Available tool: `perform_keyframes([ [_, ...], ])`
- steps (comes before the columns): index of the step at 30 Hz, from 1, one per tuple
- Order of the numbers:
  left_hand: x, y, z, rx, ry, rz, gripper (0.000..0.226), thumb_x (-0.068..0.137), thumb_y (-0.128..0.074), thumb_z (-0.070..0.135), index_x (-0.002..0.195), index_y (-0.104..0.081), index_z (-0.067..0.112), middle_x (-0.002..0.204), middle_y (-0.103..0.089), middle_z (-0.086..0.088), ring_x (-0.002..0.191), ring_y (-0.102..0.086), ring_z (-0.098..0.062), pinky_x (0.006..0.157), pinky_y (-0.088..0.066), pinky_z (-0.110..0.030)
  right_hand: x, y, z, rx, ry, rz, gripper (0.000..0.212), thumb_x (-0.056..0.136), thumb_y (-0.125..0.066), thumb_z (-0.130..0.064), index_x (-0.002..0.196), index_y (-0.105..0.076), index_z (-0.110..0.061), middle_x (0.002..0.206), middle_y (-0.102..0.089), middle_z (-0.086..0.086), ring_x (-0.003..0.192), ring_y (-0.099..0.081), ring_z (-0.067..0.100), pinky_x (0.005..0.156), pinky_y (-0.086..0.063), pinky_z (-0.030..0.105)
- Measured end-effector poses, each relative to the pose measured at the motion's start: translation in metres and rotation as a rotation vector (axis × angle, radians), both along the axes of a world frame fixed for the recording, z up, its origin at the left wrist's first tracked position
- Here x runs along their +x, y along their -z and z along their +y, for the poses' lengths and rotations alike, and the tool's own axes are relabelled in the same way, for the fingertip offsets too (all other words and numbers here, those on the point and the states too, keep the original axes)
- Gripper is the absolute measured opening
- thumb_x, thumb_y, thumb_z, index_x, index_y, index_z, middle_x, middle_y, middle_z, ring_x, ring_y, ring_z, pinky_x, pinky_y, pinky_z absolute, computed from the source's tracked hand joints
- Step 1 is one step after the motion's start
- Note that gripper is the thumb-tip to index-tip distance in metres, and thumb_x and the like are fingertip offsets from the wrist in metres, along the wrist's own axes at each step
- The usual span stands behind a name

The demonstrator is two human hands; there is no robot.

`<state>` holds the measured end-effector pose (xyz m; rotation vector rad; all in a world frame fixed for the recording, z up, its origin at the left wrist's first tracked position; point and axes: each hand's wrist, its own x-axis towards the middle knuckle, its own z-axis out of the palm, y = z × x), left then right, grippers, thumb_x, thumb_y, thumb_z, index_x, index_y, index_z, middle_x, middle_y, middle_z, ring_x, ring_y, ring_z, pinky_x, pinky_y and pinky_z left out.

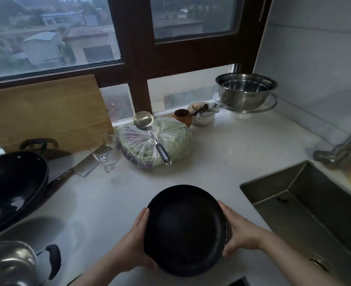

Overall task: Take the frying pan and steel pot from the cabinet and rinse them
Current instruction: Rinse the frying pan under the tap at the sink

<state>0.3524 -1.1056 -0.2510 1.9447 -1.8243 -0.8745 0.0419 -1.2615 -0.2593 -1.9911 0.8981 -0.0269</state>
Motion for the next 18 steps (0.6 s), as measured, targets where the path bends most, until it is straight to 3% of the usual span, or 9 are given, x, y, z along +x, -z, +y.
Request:
perform_keyframes([
  [2, -0.009, -0.001, -0.01, -0.019, 0.05, 0.051, 0.155, 0.037, -0.073, 0.082, 0.145, 0.021, 0.023, 0.154, 0.022, 0.01, 0.141, 0.025, -0.001, 0.11, 0.0, -0.006, -0.014, -0.007, 0.002, 0.003, 0.042, -0.006, 0.136, 0.043, -0.093, -0.029, 0.149, -0.01, -0.049, 0.147, -0.029, -0.027, 0.138, -0.028, -0.004, 0.116, -0.032, 0.03],
  [4, -0.02, -0.007, -0.025, -0.054, 0.115, 0.087, 0.152, 0.043, -0.081, 0.073, 0.148, 0.013, 0.016, 0.157, 0.013, 0.006, 0.145, 0.015, -0.005, 0.118, -0.007, -0.019, -0.031, -0.016, 0.001, -0.013, 0.084, -0.017, 0.131, 0.047, -0.093, -0.026, 0.145, -0.011, -0.054, 0.144, -0.026, -0.033, 0.135, -0.024, -0.014, 0.112, -0.028, 0.014],
  [6, -0.034, -0.017, -0.044, -0.107, 0.175, 0.121, 0.146, 0.043, -0.087, 0.065, 0.149, 0.002, 0.02, 0.155, 0.001, 0.014, 0.145, -0.001, -0.001, 0.117, -0.017, -0.02, -0.052, -0.024, -0.002, -0.025, 0.134, -0.023, 0.132, 0.054, -0.094, -0.02, 0.143, -0.003, -0.052, 0.144, -0.012, -0.04, 0.132, -0.012, -0.024, 0.104, -0.015, -0.002],
  [8, -0.05, -0.029, -0.066, -0.133, 0.241, 0.136, 0.145, 0.04, -0.09, 0.058, 0.149, -0.001, 0.026, 0.151, -0.005, 0.02, 0.141, -0.009, 0.007, 0.112, -0.023, -0.014, -0.075, -0.037, -0.002, -0.049, 0.215, 0.011, 0.137, 0.058, -0.094, -0.021, 0.149, 0.007, -0.041, 0.148, -0.001, -0.033, 0.135, -0.002, -0.015, 0.106, -0.007, 0.003],
  [10, -0.071, -0.039, -0.091, -0.133, 0.303, 0.132, 0.148, 0.037, -0.093, 0.051, 0.151, -0.002, 0.025, 0.152, -0.009, 0.017, 0.139, -0.016, 0.007, 0.109, -0.029, -0.014, -0.102, -0.05, 0.0, -0.079, 0.313, 0.035, 0.14, 0.057, -0.094, -0.025, 0.154, 0.007, -0.032, 0.153, -0.001, -0.023, 0.139, -0.002, -0.005, 0.111, -0.01, 0.014],
  [14, -0.126, -0.051, -0.147, -0.109, 0.473, 0.085, 0.151, 0.039, -0.093, 0.049, 0.153, 0.003, 0.024, 0.155, -0.005, 0.014, 0.142, -0.015, -0.003, 0.114, -0.024, -0.019, -0.165, -0.076, 0.011, -0.109, 0.466, 0.065, 0.141, 0.05, -0.095, -0.04, 0.153, 0.001, -0.043, 0.153, -0.017, -0.023, 0.142, -0.015, 0.0, 0.115, -0.022, 0.025],
  [18, -0.209, -0.072, -0.193, -0.084, 0.635, 0.034, 0.144, 0.041, -0.092, 0.046, 0.149, 0.003, 0.039, 0.151, -0.007, 0.022, 0.136, -0.016, -0.005, 0.114, -0.023, -0.026, -0.241, -0.078, 0.023, -0.072, 0.642, 0.106, 0.149, 0.04, -0.095, -0.054, 0.151, 0.005, -0.047, 0.159, -0.012, -0.021, 0.146, -0.013, 0.005, 0.121, -0.022, 0.042],
])
